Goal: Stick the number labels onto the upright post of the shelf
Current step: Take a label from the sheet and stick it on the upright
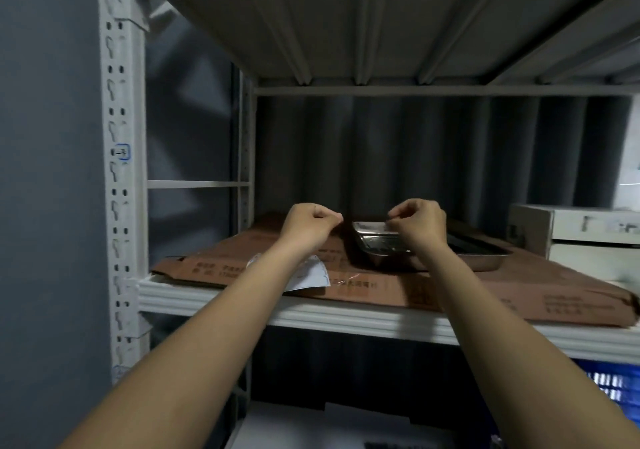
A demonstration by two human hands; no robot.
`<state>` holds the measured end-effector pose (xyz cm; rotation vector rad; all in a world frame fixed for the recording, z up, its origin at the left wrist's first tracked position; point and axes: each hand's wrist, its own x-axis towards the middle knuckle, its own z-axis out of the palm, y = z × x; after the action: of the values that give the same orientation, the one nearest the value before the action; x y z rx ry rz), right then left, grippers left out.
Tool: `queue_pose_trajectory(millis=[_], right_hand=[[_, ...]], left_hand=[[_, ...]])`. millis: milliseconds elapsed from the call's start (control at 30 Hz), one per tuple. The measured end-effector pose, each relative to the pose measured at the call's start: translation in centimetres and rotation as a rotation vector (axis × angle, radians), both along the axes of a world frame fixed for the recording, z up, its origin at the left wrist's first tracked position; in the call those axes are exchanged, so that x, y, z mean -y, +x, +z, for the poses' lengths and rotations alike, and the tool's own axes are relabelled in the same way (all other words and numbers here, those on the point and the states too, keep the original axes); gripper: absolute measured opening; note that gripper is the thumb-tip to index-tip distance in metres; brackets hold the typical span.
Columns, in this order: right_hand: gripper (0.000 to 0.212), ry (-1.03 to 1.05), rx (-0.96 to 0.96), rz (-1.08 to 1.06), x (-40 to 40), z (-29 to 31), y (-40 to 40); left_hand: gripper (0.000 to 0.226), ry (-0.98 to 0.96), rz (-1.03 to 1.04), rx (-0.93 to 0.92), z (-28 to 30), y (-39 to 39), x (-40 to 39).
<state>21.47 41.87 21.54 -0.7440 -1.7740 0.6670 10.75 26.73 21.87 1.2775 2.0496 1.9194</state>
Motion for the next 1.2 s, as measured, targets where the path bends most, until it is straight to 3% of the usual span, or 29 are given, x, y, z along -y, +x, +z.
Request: queue_pose_trajectory(millis=[100,200,267,433,567,667,800,900,1100,1200], right_hand=[[0.005,0.077,0.239,-0.051,-1.8,0.3,0.2],[0.031,0.096,0.468,-0.081,-2.7,0.9,-0.1],[0.037,0.090,0.548,-0.080,-2.9,1.2,-0.4],[0.008,0.163,0.632,-0.010,-2.8,1.5,-0.7],[0.020,0.160,0.640,-0.002,-2.2,1.7,-0.9],[0.008,0.190,0.653,0.001,-1.9,1.6,-1.1],[0.030,0.223,0.693,0.006,-1.1,1.4,-1.3],[0.030,0.253,0.694,0.016,0.7,1.5,-1.9],[0.017,0.485,0.501,0.172,7.9,2.2,-5.0],[0.014,0.522,0.378,0.327,12.6,2.4,-8.1]], left_hand=[[0.009,-0.026,0.022,-0.052,0.2,0.0,-1.7],[0.012,-0.041,0.026,-0.059,0.2,-0.4,-2.7],[0.013,-0.045,0.025,-0.050,0.1,-0.8,-2.9],[0.009,-0.039,-0.006,-0.039,0.3,-1.5,-2.5],[0.009,-0.029,-0.002,-0.037,0.6,-1.9,-2.1],[0.009,-0.014,0.002,-0.052,0.6,-2.1,-1.6],[0.011,0.013,0.023,-0.105,0.7,-2.3,-0.4],[0.016,0.025,0.025,-0.077,0.5,-3.0,1.2],[0.011,0.099,0.205,-0.161,-0.5,-6.0,7.3],[0.021,0.159,0.336,-0.202,-0.7,-8.0,11.6]])
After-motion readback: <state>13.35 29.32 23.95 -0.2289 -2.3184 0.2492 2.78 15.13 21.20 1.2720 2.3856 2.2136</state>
